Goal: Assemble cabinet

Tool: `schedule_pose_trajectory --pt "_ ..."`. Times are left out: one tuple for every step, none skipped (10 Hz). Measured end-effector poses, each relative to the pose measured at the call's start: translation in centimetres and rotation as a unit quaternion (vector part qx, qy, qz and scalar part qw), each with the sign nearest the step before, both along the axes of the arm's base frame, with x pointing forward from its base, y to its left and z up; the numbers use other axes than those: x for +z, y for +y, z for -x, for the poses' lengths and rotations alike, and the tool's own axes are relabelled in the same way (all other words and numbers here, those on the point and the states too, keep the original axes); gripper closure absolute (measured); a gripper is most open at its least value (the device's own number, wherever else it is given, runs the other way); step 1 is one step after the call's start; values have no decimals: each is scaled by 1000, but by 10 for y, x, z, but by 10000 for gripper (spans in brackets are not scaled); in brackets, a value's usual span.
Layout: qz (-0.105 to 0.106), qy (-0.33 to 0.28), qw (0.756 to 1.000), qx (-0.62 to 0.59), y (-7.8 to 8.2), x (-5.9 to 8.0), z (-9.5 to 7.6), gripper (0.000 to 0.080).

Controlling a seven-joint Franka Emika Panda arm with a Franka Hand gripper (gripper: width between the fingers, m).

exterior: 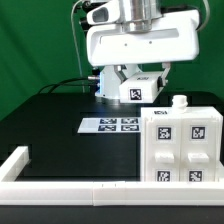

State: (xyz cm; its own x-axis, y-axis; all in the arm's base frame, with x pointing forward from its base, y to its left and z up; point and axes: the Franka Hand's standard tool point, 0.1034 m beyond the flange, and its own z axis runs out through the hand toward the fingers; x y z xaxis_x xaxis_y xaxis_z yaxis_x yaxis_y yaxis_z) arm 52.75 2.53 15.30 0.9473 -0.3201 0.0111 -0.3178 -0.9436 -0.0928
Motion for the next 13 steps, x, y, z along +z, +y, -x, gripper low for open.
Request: schedule_pose_trajectory --pt "0 -1 1000 -15 -1 -4 -1 243" --pt "0 0 1000 -12 -1 -4 0 243" --pt "0 0 1000 -12 -1 -5 0 243" --pt "0 0 1000 -12 -1 -5 0 243" --pt "2 1 1000 -7 -1 -3 -1 243" --pt "3 -2 1000 3 1 5 -8 243" --pt "9 -2 1000 18 7 13 -18 243" --pt "10 -12 1000 25 13 20 -30 243" --pt "10 -18 999 31 17 24 -39 243" --pt "10 -19 999 44 17 27 -47 243" --pt "10 -19 999 44 17 25 -46 243" --pt "10 -18 999 44 18 24 -46 243" --pt "10 -17 999 44 18 24 -46 243"
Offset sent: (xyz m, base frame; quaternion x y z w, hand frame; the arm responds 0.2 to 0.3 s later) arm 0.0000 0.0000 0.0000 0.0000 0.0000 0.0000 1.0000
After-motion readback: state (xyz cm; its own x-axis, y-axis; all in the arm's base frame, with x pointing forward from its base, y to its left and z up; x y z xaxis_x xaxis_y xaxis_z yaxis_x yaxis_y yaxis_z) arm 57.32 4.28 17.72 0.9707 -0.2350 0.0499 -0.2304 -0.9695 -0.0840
